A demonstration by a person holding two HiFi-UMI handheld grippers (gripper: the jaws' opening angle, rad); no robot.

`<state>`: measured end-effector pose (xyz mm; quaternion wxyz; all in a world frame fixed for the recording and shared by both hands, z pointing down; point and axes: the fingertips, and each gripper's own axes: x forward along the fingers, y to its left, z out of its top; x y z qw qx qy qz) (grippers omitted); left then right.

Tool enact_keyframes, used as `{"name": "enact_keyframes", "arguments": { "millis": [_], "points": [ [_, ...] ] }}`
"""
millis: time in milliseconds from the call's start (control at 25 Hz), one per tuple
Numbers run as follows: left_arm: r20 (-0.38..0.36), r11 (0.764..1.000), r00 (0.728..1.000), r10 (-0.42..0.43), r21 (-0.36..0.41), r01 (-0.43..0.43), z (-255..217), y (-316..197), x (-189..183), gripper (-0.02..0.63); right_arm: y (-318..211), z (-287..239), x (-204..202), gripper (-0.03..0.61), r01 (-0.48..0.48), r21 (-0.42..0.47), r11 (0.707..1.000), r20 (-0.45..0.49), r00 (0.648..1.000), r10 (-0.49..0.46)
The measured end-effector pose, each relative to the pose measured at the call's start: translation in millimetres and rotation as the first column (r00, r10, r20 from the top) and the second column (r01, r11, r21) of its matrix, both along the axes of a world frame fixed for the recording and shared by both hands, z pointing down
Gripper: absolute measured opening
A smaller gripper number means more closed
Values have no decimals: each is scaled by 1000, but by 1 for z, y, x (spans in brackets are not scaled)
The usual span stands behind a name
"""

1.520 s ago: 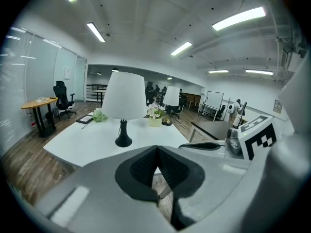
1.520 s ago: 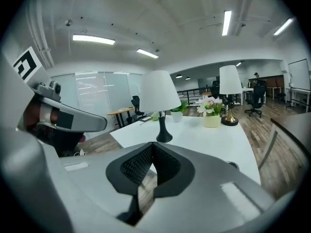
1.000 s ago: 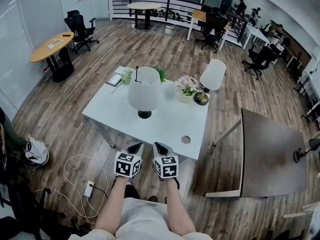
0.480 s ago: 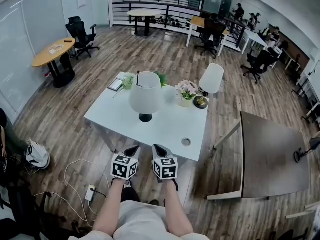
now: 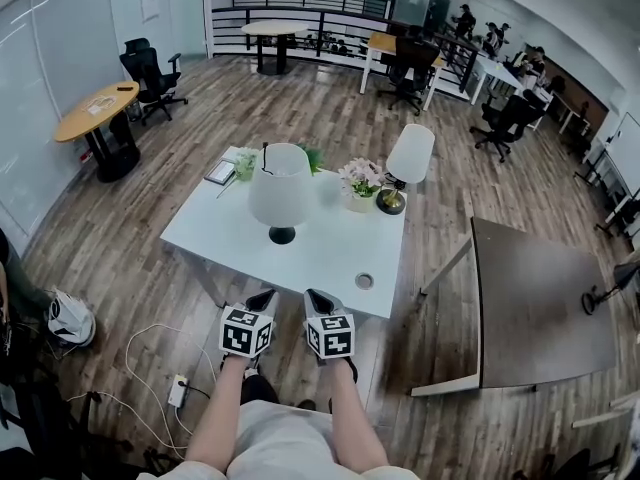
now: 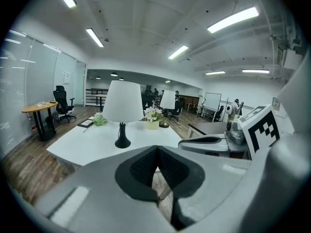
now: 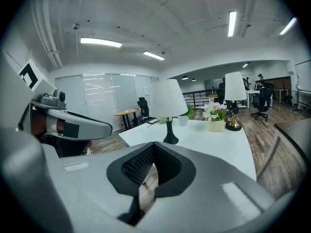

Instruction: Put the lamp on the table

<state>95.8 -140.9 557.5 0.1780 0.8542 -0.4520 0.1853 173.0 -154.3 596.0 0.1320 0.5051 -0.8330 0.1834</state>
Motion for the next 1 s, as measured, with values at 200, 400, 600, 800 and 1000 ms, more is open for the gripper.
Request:
{"name": "enact_keyframes", "arguments": {
  "millis": [200, 400, 600, 800, 1000],
  "points": [
    [-8, 1000, 1000, 13, 5, -13, -2, -1, 9, 0, 0, -2, 8, 14, -8, 3, 1000, -5, 1000, 8],
    [-26, 1000, 1000, 1, 10, -1, -5, 0, 10, 0, 6, -2, 10, 14, 4, -2, 1000, -11, 1000, -4],
    [-34, 1000, 999, 2, 0, -2, -3, 3, 11, 0, 8, -2, 11, 14, 10, -4, 1000, -12, 1000, -10],
    [-39, 1000, 999, 3, -10, -3, 0, 5, 9, 0, 10, 1, 9, 14, 13, -8, 1000, -14, 1000, -13],
    [-40, 1000, 999, 0, -10, 0, -1, 8, 4, 0, 13, 1, 4, 14, 17, -7, 1000, -14, 1000, -17]
  ]
}}
